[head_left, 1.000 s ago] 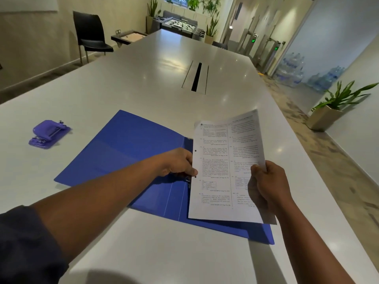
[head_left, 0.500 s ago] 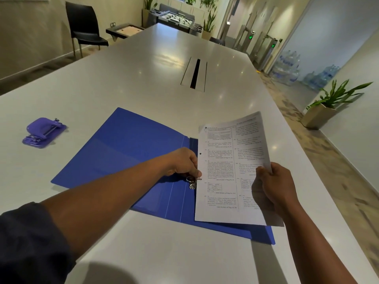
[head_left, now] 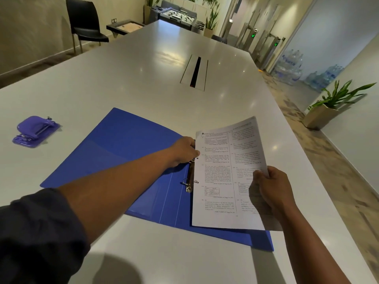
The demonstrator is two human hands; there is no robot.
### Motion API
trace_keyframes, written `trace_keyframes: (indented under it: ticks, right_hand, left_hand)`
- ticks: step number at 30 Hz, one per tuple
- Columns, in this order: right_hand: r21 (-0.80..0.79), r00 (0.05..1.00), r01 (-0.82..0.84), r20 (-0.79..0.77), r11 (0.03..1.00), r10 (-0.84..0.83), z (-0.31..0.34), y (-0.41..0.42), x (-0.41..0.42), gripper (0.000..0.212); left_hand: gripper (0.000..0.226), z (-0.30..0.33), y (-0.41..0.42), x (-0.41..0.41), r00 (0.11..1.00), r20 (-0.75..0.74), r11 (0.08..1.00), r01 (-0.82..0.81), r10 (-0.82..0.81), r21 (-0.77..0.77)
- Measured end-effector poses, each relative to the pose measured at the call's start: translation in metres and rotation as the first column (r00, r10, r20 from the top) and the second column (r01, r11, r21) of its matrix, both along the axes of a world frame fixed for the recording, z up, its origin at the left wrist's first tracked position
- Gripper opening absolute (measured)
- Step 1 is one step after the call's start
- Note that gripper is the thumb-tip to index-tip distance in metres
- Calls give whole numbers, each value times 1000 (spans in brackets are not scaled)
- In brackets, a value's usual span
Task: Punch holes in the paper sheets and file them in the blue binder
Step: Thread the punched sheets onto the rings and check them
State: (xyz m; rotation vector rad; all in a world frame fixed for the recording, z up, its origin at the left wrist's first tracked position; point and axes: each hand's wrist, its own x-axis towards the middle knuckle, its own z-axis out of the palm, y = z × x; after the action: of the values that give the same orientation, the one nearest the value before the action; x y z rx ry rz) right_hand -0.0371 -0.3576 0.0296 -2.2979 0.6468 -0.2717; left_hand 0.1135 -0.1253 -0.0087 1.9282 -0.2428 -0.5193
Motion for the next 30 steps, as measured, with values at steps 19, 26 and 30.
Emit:
trace_keyframes:
  ticks: [19, 26, 30]
  right_hand:
    - [42, 997, 6, -74, 999, -3, -14, -12, -2, 14]
    - [5, 992, -36, -117, 999, 37, -34, -7, -1, 8]
    - [-30, 994, -48, -99, 998, 45, -47, -8, -3, 12]
  left_hand:
    - [32, -5, -10, 10, 992, -12, 991, -126, 126, 52]
    - [15, -23, -6, -3, 976, 154, 988, -155, 151, 17]
    - [22, -28, 2, -20, 937, 315, 988, -153, 152, -22]
